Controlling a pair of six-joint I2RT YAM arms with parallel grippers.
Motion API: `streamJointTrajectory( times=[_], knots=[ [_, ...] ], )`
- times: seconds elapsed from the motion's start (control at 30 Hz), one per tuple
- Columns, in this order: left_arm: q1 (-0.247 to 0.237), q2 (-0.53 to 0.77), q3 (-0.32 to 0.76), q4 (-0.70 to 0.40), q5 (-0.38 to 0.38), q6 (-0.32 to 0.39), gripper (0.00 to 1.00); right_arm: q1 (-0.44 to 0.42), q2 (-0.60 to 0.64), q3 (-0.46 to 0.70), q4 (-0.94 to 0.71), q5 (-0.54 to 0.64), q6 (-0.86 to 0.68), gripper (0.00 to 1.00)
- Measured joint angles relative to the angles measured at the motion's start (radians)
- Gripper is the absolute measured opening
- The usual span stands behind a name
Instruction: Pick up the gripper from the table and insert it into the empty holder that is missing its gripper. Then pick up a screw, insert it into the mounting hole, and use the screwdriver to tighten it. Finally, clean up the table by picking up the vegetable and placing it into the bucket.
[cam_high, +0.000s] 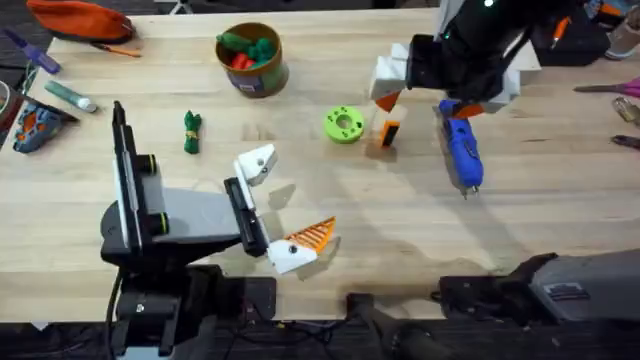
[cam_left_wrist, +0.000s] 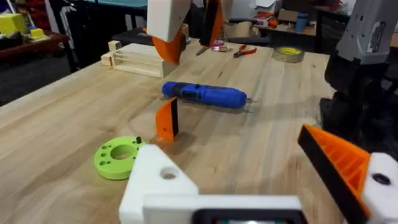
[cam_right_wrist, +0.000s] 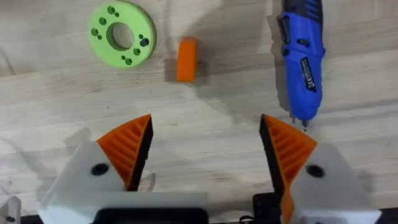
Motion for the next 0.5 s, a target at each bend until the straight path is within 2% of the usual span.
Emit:
streamJointTrajectory(
  times=[0.5],
  knots=[
    [0.000, 0.000, 0.000, 0.000, 0.000, 0.000, 0.987, 0.000, 0.114, 0.002, 0.035, -0.027, 0.000, 0.976]
  ],
)
